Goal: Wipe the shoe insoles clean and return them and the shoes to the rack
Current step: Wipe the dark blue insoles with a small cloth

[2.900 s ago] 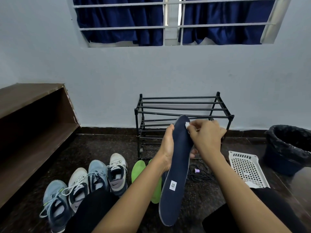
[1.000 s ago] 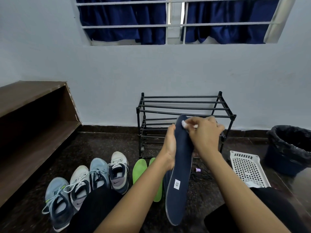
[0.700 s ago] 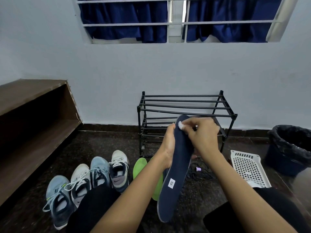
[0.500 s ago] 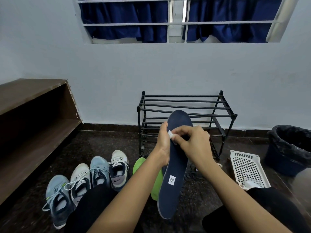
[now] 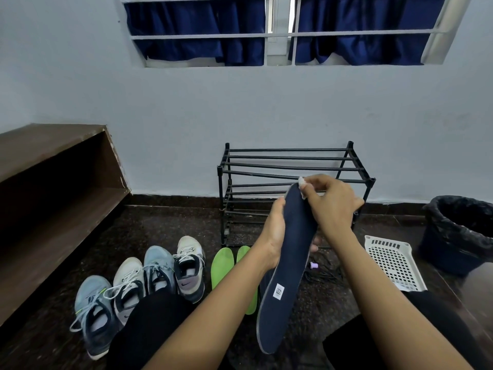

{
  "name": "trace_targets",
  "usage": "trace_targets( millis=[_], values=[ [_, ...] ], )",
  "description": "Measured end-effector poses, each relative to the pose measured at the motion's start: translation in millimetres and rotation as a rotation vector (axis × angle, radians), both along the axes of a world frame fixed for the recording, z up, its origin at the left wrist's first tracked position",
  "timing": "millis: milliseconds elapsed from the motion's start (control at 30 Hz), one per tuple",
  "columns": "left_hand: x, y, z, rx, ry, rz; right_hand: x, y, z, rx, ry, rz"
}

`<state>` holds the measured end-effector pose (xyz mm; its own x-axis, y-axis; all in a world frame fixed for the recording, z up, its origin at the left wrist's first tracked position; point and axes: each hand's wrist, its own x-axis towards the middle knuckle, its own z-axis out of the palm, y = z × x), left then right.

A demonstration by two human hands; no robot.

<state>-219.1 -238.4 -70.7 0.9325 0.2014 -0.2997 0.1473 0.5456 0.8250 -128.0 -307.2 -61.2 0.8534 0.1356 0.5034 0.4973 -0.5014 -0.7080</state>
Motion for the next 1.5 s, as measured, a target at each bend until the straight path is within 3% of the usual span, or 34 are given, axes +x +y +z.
trace_targets(
  millis=[167, 333, 467, 633, 733, 833, 1067, 1267, 1367, 1500],
  values=[
    [1, 10, 4, -0.071, -0.022, 0.107, -19, 5, -4, -0.096, 0.003, 0.101],
    [3, 28, -4, 0.029, 0.095, 0.176, -49, 9, -17, -0.181, 0.012, 0.254],
    [8, 37, -8, 0.022, 0.073, 0.241, -56, 5, -19, -0.258, 0.012, 0.308],
    [8, 35, -12, 0.027, 0.079, 0.249, -47, 1, -23, -0.501, -0.201, 0.202],
    [8, 22, -16, -0.001, 0.101, 0.162, -28, 1, -23, -0.54, -0.249, 0.098],
    [7, 10, -19, -0.072, 0.085, 0.072, -8, -4, -26, -0.476, -0.228, 0.025],
    [5, 7, -31, -0.022, 0.103, -0.026, 10, -21, -30, -0.241, -0.062, -0.037],
    [9, 11, -37, -0.18, 0.064, 0.069, 8, -29, -26, 0.418, 0.511, 0.275],
    [13, 15, -45, -0.255, 0.058, 0.178, 11, -30, -35, 0.515, 0.742, 0.36],
    [20, 23, -63, -0.252, 0.061, 0.32, 0, -31, -64, 0.565, 0.899, 0.431]
  ],
)
